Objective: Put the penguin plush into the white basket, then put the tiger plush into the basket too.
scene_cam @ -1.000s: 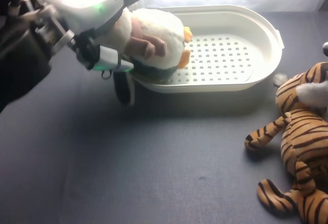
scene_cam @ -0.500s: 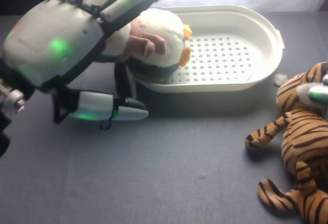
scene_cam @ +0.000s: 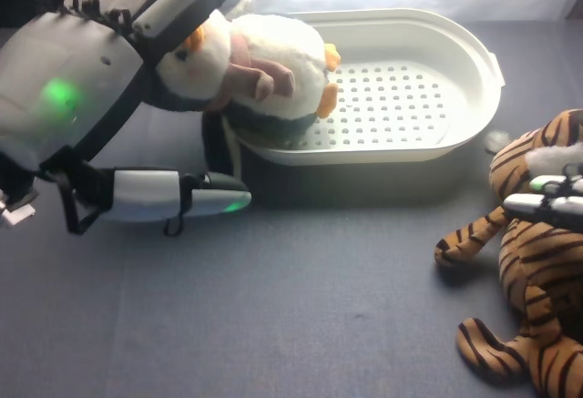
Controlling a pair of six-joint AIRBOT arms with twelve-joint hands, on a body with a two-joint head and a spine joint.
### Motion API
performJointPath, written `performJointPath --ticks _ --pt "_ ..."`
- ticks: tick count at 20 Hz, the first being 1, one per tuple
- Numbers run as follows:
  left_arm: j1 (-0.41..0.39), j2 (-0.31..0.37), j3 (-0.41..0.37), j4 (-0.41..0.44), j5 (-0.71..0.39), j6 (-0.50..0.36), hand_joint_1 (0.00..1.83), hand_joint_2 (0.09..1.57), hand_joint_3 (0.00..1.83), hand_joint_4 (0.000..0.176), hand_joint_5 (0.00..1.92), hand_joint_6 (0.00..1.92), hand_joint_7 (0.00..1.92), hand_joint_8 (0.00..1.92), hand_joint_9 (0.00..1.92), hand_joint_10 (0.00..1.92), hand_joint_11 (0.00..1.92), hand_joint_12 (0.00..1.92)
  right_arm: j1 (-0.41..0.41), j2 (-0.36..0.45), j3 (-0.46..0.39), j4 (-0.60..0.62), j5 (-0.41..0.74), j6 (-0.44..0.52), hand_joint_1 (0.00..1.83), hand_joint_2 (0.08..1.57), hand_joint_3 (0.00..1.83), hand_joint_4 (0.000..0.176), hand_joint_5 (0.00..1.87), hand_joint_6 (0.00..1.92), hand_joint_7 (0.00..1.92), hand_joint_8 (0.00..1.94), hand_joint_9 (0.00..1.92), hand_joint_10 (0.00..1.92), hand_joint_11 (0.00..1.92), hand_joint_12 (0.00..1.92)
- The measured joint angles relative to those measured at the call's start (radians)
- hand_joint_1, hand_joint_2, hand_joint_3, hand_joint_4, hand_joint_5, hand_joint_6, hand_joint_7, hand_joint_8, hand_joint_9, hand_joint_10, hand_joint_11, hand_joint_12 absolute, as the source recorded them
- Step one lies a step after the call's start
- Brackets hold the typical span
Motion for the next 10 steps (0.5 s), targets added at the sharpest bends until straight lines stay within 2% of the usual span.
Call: performJointPath --ticks 1,2,3,4,5,6,7,8,9,10 --pt "0.011 0.003 -0.006 -0.007 -0.011 0.000 0.77 0.74 0.00 0.174 0.00 0.00 0.00 0.00 0.00 0.00 0.00 0.00 0.011 -0.010 0.011 -0.003 -0.019 0.000 1.00 1.10 0.00 0.121 0.31 0.00 0.33 0.00 0.65 0.05 0.52 0.70" --pt "0.019 0.005 -0.007 -0.012 -0.022 0.000 0.77 0.74 0.00 0.176 0.00 0.00 0.00 0.00 0.00 0.00 0.00 0.00 0.023 -0.020 0.021 0.001 -0.031 -0.001 1.08 1.09 0.00 0.084 0.39 0.00 0.42 0.01 0.82 0.12 0.63 1.00" --pt "0.019 0.005 -0.007 -0.016 -0.027 -0.004 0.76 0.75 0.00 0.176 0.00 0.00 0.00 0.00 0.00 0.00 0.00 0.00 0.024 -0.023 0.029 0.003 -0.029 0.000 1.20 1.11 0.00 0.013 0.55 0.01 0.59 0.02 0.87 0.81 0.82 1.28" --pt "0.019 0.005 -0.007 -0.015 -0.037 -0.004 0.76 0.76 0.00 0.176 0.00 0.00 0.00 0.00 0.00 0.00 0.00 0.00 0.034 -0.026 0.033 0.006 -0.028 0.000 1.31 1.20 0.00 0.000 0.69 0.02 0.73 1.08 0.88 1.16 0.93 1.31" --pt "0.019 0.005 -0.007 -0.016 -0.038 -0.004 0.76 0.75 0.00 0.176 0.00 0.00 0.00 0.00 0.00 0.00 0.00 0.00 0.035 -0.026 0.033 0.005 -0.027 0.000 1.26 1.18 0.00 0.000 0.92 0.59 0.80 1.39 0.99 1.46 1.06 1.54" --pt "0.019 0.005 -0.007 -0.015 -0.040 -0.005 0.78 0.77 0.01 0.176 0.00 0.00 0.00 0.00 0.00 0.00 0.00 0.00 0.035 -0.026 0.033 0.006 -0.021 0.000 1.25 1.15 0.00 0.000 1.09 0.68 0.77 1.38 1.03 1.41 1.05 1.55" --pt "0.026 0.005 -0.007 -0.016 -0.043 -0.006 0.76 0.78 0.01 0.176 0.00 0.00 0.00 0.00 0.00 0.00 0.00 0.00 0.039 -0.024 0.035 0.006 -0.012 0.000 1.34 1.16 0.00 0.000 1.00 0.87 0.73 1.16 0.91 1.41 1.04 1.42" --pt "0.040 0.005 -0.009 -0.023 -0.046 -0.007 0.76 0.77 0.01 0.176 0.00 0.00 0.00 0.00 0.00 0.00 0.00 0.00 0.042 -0.015 0.035 0.007 0.011 0.020 1.27 1.15 0.00 0.000 1.05 0.95 0.79 1.13 1.08 1.12 1.09 1.35" --pt "0.053 0.005 -0.013 -0.032 -0.054 -0.012 0.77 0.77 0.01 0.176 0.00 0.00 0.00 0.00 0.00 0.00 0.00 0.00 0.042 -0.003 0.034 0.010 0.023 0.035 1.35 1.15 0.01 0.000 0.94 1.06 0.79 1.03 0.96 1.27 1.03 1.31" --pt "0.065 0.006 -0.013 -0.034 -0.059 -0.015 0.79 0.76 0.00 0.176 0.00 0.00 0.00 0.00 0.00 0.00 0.00 0.00 0.042 0.005 0.030 0.015 0.044 0.047 1.36 1.17 0.00 0.000 0.88 1.22 0.77 1.04 0.89 1.33 0.98 1.33"
